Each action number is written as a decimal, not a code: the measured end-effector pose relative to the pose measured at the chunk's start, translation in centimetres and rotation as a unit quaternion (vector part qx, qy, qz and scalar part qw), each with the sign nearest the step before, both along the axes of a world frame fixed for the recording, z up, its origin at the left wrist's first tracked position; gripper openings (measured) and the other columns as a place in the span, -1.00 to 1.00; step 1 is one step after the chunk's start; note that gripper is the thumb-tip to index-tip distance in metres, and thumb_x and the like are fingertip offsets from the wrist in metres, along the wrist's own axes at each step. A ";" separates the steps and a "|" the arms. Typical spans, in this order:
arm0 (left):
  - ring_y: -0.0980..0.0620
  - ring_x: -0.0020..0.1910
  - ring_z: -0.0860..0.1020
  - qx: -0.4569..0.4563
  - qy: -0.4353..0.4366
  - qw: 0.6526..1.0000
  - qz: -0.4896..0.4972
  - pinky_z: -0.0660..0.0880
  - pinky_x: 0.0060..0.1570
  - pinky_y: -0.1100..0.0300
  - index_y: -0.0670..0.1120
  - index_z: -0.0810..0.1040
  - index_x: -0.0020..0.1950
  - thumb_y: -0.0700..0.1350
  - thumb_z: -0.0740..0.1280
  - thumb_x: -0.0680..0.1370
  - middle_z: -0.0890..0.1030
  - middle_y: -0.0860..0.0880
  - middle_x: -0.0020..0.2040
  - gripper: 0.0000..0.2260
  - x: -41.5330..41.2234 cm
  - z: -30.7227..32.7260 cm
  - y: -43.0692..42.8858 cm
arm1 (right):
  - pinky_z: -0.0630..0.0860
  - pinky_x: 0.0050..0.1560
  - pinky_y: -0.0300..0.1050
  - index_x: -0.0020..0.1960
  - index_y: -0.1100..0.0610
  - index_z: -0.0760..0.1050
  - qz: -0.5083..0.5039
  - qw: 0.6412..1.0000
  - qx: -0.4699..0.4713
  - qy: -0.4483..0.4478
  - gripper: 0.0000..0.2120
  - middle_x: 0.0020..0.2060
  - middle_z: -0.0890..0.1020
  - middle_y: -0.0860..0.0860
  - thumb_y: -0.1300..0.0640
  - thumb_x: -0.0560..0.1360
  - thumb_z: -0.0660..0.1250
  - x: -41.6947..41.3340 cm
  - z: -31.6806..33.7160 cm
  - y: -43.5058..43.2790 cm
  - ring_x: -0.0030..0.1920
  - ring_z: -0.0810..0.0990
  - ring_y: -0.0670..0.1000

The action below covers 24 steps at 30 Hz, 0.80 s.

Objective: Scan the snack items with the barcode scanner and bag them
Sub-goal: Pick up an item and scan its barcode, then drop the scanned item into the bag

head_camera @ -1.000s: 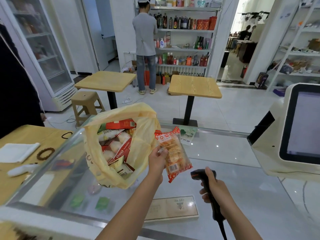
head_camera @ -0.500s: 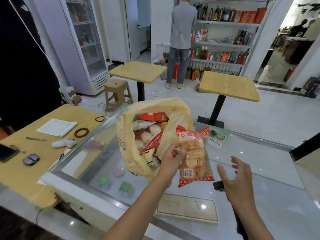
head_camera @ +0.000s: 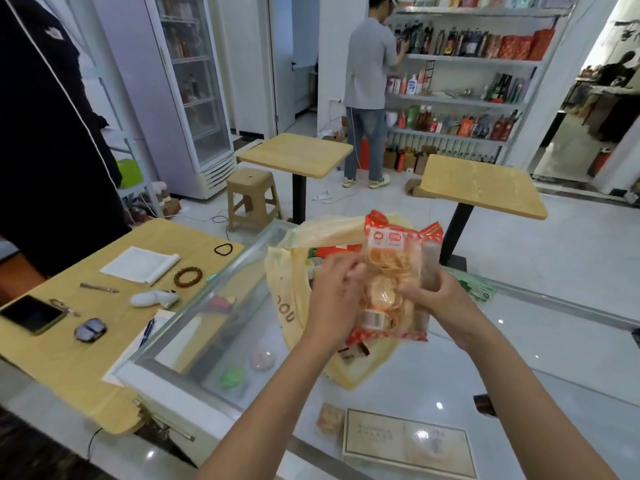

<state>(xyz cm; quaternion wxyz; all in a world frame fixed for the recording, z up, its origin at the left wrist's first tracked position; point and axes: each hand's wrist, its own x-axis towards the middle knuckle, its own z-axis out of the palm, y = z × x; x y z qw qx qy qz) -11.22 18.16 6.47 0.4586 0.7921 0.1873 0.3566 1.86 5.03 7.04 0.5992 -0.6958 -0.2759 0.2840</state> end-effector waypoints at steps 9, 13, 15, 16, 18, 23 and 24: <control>-0.18 0.04 0.45 -0.120 0.104 0.947 0.280 0.38 -0.12 0.07 -0.13 0.41 0.01 -0.02 0.34 0.54 0.46 -0.06 -0.04 -0.79 -2.1 -3.9 4.9 | 0.45 0.04 -0.40 0.45 -0.04 0.14 -0.118 0.989 0.092 -0.017 -0.20 0.20 0.47 -0.18 0.20 0.37 0.52 -4.8 -3.1 8.0 0.15 0.46 -0.24; -0.05 -0.23 0.43 -0.209 -0.010 0.954 0.214 0.31 -0.30 0.15 -0.13 0.35 -0.18 -0.16 0.14 0.63 0.42 0.01 -0.28 -0.82 -2.7 -2.7 6.0 | 0.39 0.03 -0.50 0.46 -0.04 0.13 -0.115 0.990 0.077 0.004 -0.22 0.18 0.46 -0.24 0.16 0.40 0.50 -5.5 -4.3 9.3 0.17 0.46 -0.27; 0.02 -0.27 0.41 -0.220 -0.058 0.954 0.196 0.34 -0.27 0.17 -0.15 0.37 -0.14 -0.14 0.13 0.63 0.43 -0.01 -0.26 -0.83 -2.8 -0.8 6.2 | 0.39 -0.07 -0.58 0.42 -0.10 0.12 -0.061 0.997 0.048 -0.012 -0.20 0.14 0.46 -0.30 0.18 0.38 0.52 -5.7 -4.5 9.7 0.10 0.44 -0.40; 0.06 -0.30 0.42 -0.224 -0.077 0.952 0.192 0.37 -0.28 0.18 -0.13 0.38 -0.15 -0.14 0.14 0.63 0.45 -0.01 -0.26 -0.82 -2.8 0.1 6.3 | 0.42 0.01 -0.54 0.41 -0.12 0.12 -0.028 0.999 0.025 -0.025 -0.19 0.17 0.47 -0.27 0.18 0.36 0.54 -5.7 -4.4 9.8 0.14 0.46 -0.35; 0.08 -0.32 0.45 -0.238 -0.105 0.946 0.194 0.41 -0.28 0.17 -0.06 0.37 -0.20 -0.14 0.15 0.63 0.47 0.01 -0.28 -0.80 -3.0 1.2 6.8 | 0.45 0.26 -0.24 0.42 -0.09 0.14 0.016 0.997 -0.032 -0.072 -0.17 0.26 0.49 -0.16 0.11 0.34 0.56 -5.0 -4.0 9.7 0.26 0.47 -0.17; 0.05 -0.34 0.42 -0.267 -0.125 0.934 0.203 0.39 -0.28 0.12 -0.03 0.34 -0.22 -0.11 0.15 0.64 0.44 -0.02 -0.29 -0.77 -3.2 1.6 8.0 | 0.46 0.26 -0.08 0.58 0.01 -0.07 0.081 0.953 -0.181 -0.228 0.03 0.27 0.53 -0.04 -0.08 0.35 0.52 -2.3 -1.7 9.6 0.22 0.51 -0.04; 0.07 -0.34 0.43 -0.270 -0.116 0.935 0.199 0.40 -0.30 0.16 -0.03 0.36 -0.21 -0.12 0.15 0.64 0.45 -0.01 -0.29 -0.78 -3.0 1.6 7.9 | 0.48 0.21 -0.10 0.58 0.01 -0.13 0.110 0.938 -0.214 -0.251 0.05 0.22 0.55 -0.01 -0.10 0.36 0.51 -2.4 -1.4 9.9 0.15 0.53 -0.02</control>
